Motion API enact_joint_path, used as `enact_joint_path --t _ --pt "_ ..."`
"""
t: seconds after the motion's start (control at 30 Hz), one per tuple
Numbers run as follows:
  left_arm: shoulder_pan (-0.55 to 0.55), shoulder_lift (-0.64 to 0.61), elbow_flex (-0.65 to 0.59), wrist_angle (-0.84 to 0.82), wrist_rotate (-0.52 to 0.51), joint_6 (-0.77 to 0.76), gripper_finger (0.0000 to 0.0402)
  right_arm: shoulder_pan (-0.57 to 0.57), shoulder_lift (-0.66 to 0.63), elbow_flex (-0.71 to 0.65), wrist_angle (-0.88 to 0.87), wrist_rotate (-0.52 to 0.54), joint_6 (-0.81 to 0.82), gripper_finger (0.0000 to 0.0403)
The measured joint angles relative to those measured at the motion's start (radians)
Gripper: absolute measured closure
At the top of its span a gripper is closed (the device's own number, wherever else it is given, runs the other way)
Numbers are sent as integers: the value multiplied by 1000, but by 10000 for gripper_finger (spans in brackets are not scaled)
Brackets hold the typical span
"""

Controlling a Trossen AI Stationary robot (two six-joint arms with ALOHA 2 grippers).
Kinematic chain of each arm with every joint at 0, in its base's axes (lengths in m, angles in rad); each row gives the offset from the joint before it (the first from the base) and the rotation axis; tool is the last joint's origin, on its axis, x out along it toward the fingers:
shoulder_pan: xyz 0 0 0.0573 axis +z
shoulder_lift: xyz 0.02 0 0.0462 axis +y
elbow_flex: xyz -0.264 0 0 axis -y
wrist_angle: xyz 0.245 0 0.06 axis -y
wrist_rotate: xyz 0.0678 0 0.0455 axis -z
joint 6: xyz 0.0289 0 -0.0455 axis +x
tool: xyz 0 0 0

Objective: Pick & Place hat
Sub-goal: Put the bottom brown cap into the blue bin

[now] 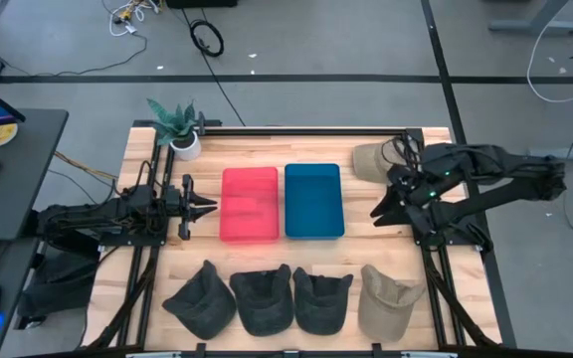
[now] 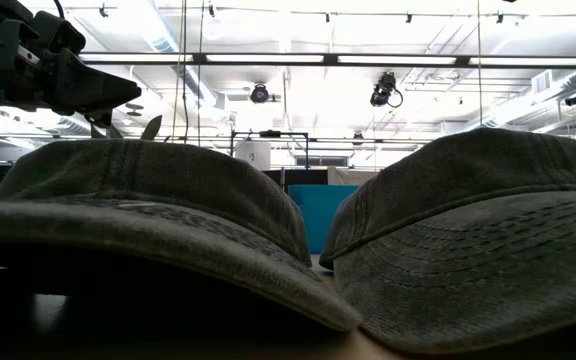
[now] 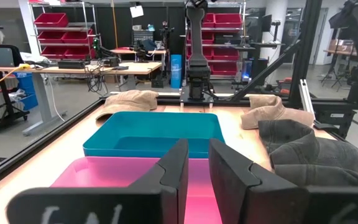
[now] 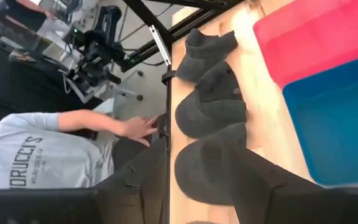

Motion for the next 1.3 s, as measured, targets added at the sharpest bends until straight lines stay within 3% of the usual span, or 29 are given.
enact_joint_path --t 0.37,0.87,1.07,1.3 --pt "0 0 0 0 0 0 335 -1 136 -1 309 -3 -12 243" --pt "0 0 0 0 0 0 335 50 154 29 195 -144 22 243" --pt "0 0 0 0 0 0 335 135 161 109 148 -30 -11 243" --pt "0 0 0 0 0 0 335 292 213 238 39 187 -72 243"
